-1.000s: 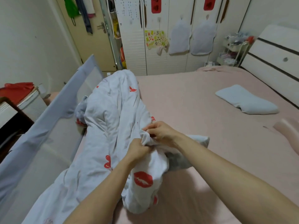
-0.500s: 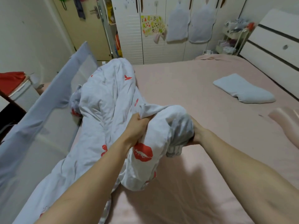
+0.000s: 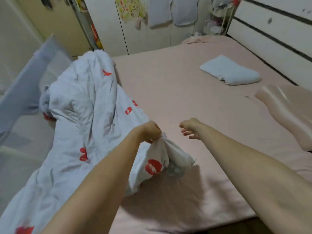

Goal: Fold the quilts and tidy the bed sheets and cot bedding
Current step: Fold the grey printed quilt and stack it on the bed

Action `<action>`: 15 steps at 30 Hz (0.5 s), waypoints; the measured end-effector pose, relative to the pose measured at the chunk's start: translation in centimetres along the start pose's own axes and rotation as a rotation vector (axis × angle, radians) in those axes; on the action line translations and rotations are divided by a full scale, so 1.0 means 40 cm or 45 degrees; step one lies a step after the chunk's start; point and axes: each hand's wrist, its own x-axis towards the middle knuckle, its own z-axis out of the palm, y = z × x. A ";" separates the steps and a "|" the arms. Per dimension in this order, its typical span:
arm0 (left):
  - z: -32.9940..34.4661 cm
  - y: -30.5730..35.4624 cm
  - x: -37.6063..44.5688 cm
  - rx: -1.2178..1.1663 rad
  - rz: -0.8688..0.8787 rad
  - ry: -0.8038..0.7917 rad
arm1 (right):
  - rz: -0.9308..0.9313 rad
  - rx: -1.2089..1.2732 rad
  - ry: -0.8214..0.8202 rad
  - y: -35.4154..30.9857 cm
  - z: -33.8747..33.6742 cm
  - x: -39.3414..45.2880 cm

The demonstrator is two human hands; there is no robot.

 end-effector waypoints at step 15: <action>0.194 -0.033 0.040 0.007 -0.177 0.223 | 0.259 0.563 -0.051 0.209 -0.048 0.278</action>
